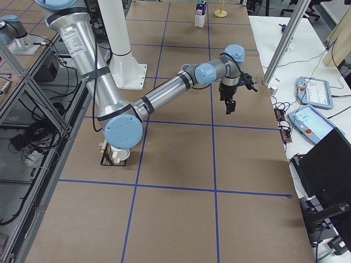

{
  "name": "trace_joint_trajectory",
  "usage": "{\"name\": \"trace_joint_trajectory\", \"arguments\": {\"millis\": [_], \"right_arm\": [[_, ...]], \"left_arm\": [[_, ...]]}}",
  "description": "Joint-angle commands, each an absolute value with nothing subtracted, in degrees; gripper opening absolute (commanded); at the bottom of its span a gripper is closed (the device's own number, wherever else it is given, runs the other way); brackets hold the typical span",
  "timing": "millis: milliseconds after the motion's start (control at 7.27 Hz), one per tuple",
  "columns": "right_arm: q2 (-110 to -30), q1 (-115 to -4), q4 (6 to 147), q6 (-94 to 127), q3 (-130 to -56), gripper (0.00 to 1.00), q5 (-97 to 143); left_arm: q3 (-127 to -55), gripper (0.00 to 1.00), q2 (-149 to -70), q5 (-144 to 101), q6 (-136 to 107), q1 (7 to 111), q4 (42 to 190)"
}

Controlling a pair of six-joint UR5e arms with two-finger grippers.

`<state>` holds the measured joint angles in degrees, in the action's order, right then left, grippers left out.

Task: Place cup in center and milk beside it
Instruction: 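Release the mug and withdraw the right arm away from it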

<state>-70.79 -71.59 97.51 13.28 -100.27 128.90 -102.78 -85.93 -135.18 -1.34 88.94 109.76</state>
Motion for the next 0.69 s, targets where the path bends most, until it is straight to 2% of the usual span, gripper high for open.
{"name": "trace_joint_trajectory", "arguments": {"millis": [0, 138, 412, 550], "right_arm": [[-85.5, -77.7, 97.5, 6.7, -105.6, 1.00, 129.2], [-91.9, -77.9, 97.5, 6.6, -108.1, 1.00, 129.0], [-99.6, -78.8, 97.3, 6.8, -110.2, 1.00, 128.8], [-100.6, -79.6, 97.9, 6.7, -109.9, 1.00, 128.5]], "left_arm": [[-103.0, 0.99, -85.9, -135.2, -1.4, 88.9, 109.8], [-102.9, 0.99, -86.0, -135.3, -1.4, 88.9, 109.8], [-102.7, 0.99, -86.1, -135.2, -1.4, 88.9, 109.8], [-102.6, 0.99, -86.0, -135.1, -1.2, 88.9, 109.7]]}}
